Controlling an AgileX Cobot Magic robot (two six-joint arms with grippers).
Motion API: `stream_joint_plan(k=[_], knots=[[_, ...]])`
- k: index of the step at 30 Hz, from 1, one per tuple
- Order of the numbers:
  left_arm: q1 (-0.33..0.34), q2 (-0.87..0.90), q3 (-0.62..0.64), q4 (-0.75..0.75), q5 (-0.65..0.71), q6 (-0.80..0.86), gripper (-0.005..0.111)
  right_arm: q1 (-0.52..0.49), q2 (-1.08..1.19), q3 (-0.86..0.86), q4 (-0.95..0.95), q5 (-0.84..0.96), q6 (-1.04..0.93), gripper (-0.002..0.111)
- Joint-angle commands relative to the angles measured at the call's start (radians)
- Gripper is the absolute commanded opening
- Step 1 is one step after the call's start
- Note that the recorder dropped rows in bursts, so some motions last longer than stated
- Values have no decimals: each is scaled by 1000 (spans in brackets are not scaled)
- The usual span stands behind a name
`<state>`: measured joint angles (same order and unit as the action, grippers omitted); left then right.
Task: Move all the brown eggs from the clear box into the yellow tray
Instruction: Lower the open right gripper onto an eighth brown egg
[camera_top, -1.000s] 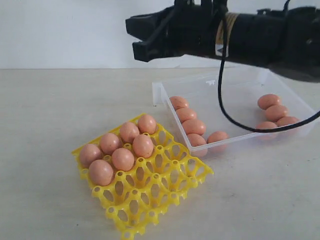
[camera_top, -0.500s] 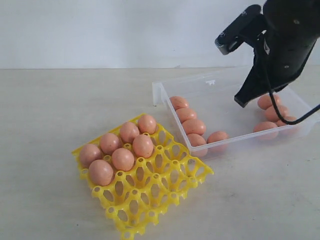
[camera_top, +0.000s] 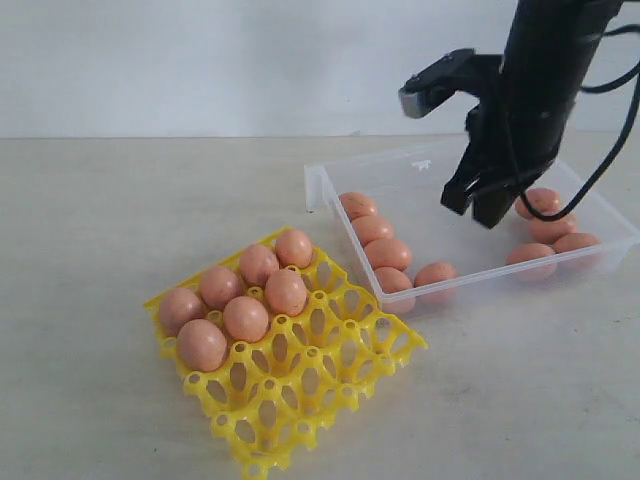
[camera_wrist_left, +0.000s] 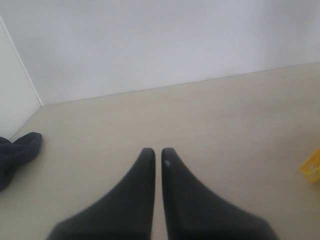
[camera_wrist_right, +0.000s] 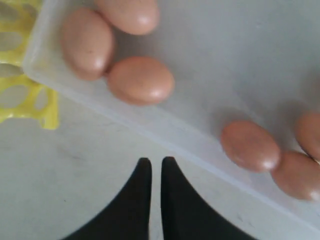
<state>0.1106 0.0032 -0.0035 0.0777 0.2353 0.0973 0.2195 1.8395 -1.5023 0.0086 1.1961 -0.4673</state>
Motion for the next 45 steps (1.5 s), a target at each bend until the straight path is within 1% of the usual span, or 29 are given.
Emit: stream_joint_plan(k=[1, 4, 5, 7, 8, 10, 13, 15, 20, 23, 33, 38, 42, 43, 44, 45], knots=[[-5, -3, 3, -2, -3, -3, 4, -3, 68, -6, 76, -32, -197, 7], [-5, -3, 3, -2, -3, -3, 4, -3, 102, -6, 89, -112, -158, 24], [-5, -3, 3, -2, -3, -3, 4, -3, 109, -6, 99, -160, -130, 32], [-5, -3, 3, -2, -3, -3, 4, -3, 124, -6, 121, -237, -106, 42], [-5, -3, 3, -2, -3, -3, 4, -3, 126, -6, 133, -273, -102, 46], [-5, -3, 3, -2, -3, -3, 4, -3, 131, -6, 151, -333, -101, 49], [-5, -3, 3, -2, -3, -3, 4, -1, 137, -6, 169, -412, -127, 49], [-5, -3, 3, -2, -3, -3, 4, -1, 147, -6, 187, -429, -139, 49], [-5, -3, 3, -2, -3, -3, 4, -1, 196, -6, 300, -371, -293, 49], [-5, -3, 3, -2, -3, -3, 4, -1, 220, -6, 323, -358, -371, 49], [-5, -3, 3, -2, -3, -3, 4, -1, 279, -6, 329, -397, -385, 49], [-5, -3, 3, -2, -3, -3, 4, -1, 307, -6, 344, -463, -396, 49], [-5, -3, 3, -2, -3, -3, 4, -1, 317, -6, 353, -482, -394, 48], [-5, -3, 3, -2, -3, -3, 4, -1, 317, -6, 353, -484, -394, 46], [-5, -3, 3, -2, -3, -3, 4, -1, 319, -6, 353, -486, -394, 41], [-5, -3, 3, -2, -3, -3, 4, -1, 319, -6, 353, -486, -394, 32]])
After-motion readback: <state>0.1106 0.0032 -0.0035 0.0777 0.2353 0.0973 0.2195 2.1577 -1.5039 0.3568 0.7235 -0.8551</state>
